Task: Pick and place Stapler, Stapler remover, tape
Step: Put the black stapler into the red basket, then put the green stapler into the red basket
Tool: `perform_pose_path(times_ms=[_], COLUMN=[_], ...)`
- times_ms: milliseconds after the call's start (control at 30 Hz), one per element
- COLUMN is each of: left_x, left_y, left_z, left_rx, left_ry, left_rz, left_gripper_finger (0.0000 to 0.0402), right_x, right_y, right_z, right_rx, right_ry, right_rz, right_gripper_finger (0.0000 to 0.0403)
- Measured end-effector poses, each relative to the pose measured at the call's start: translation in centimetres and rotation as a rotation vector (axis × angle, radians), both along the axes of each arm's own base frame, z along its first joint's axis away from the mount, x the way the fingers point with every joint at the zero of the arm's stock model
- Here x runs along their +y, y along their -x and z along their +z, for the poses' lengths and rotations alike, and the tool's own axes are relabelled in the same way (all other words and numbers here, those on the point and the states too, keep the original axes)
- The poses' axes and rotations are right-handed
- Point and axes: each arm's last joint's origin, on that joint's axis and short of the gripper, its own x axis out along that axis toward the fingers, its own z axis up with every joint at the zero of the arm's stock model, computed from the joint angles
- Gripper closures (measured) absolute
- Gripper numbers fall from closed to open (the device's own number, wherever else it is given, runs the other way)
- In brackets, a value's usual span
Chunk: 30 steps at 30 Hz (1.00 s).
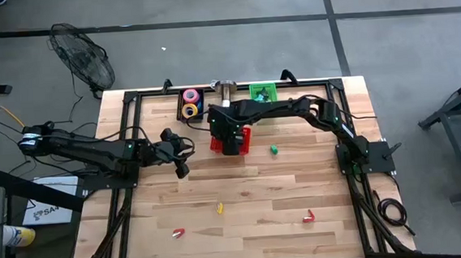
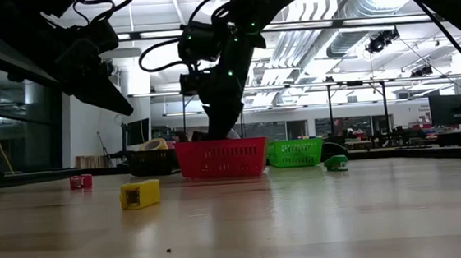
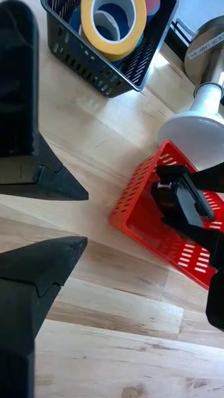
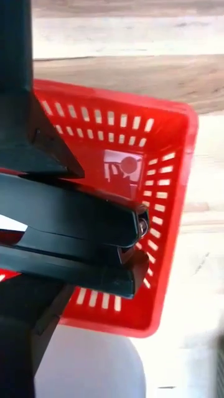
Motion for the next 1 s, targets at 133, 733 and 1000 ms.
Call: perform_pose_path(times_ms=[133,733,1000], left_x=[0.0,0.0,0.0], left_y=[0.0,0.0,0.0], left_z=[0.0,0.0,-0.1], left_rx=[0.000,0.004,0.010], left_ry=[0.000,-0.006,-0.007], left_rz=[0.000,-0.004,-0.004], left_gripper_finger=[0.0300,0.0300,0.0300], right_x=[0.0,0.7,1.3], right_y=[0.0,1.1,4.2], right_z=[0.0,3.1,4.4], right_rx=[0.006,0.154,0.418], right_ry=[0.000,0.095,0.067], right_rz=[-0.014,-0.221,-0.579], right_gripper_finger=[0.0175,0.0155,0.0155])
